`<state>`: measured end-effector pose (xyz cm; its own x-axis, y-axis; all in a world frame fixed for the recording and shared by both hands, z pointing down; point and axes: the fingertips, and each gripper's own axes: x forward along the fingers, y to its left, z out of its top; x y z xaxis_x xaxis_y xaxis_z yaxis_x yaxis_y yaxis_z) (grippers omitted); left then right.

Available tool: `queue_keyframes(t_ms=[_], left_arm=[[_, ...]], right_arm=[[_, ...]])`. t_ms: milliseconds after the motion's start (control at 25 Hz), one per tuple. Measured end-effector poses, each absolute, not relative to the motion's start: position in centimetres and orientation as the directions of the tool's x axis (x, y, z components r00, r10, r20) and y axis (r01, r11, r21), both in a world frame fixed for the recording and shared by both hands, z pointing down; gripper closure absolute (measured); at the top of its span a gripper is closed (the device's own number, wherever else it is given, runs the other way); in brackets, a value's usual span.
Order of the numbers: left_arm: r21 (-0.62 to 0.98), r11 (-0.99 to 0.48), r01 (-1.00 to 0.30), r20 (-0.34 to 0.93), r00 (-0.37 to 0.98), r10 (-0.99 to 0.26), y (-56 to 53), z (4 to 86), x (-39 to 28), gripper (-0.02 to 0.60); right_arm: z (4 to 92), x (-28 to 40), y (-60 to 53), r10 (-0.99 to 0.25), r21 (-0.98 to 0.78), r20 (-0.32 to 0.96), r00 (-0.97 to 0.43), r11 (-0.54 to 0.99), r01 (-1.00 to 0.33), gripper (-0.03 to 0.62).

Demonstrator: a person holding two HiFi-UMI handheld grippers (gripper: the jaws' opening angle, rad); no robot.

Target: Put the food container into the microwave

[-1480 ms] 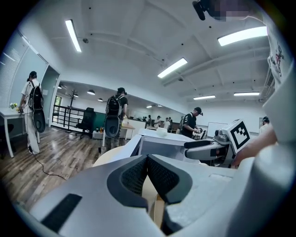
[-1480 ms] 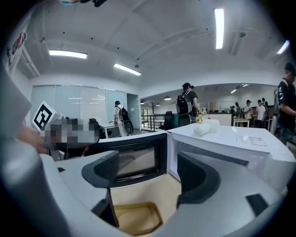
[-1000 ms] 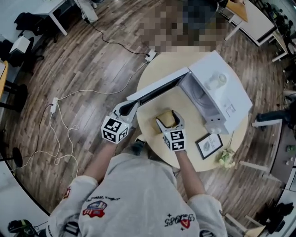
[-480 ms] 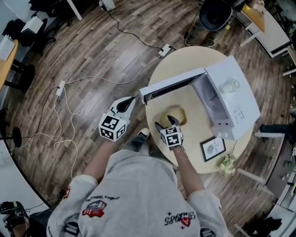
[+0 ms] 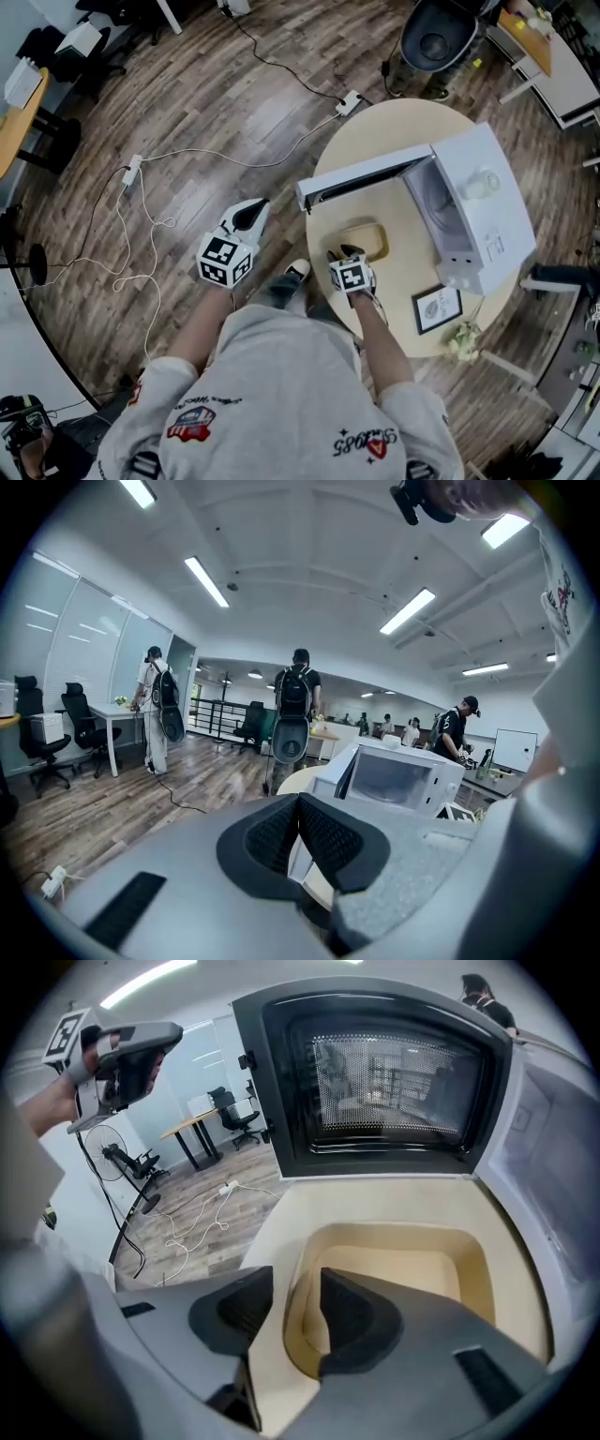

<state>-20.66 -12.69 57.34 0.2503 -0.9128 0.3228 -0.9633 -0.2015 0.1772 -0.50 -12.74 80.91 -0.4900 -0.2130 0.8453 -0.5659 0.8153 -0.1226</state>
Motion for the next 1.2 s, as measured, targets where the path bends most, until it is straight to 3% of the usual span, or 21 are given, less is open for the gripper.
queue_keyframes(t_ms=[200,640,1200], left_arm=[[0.177,-0.212,-0.961,0.336,0.261,-0.905,-12.8,58.0,-20.2,0.577],[0.185,-0.279,-0.942,0.327,0.326,-0.887,-14.5,57.8,-18.1,0.578],[0.195,-0.491,-0.849,0.272,0.528,-0.805,-19.0,56.2,-9.0,0.578]], right_arm=[[81.1,-0.4,-13.1,-0.215,-0.106,0.855,-0.472,0.819,-0.564,0.533],[79.4,1.1,-13.7,-0.249,-0.113,0.837,-0.487,0.792,-0.6,0.56],[73.1,5.2,-16.5,-0.418,-0.078,0.745,-0.519,0.719,-0.69,0.574]])
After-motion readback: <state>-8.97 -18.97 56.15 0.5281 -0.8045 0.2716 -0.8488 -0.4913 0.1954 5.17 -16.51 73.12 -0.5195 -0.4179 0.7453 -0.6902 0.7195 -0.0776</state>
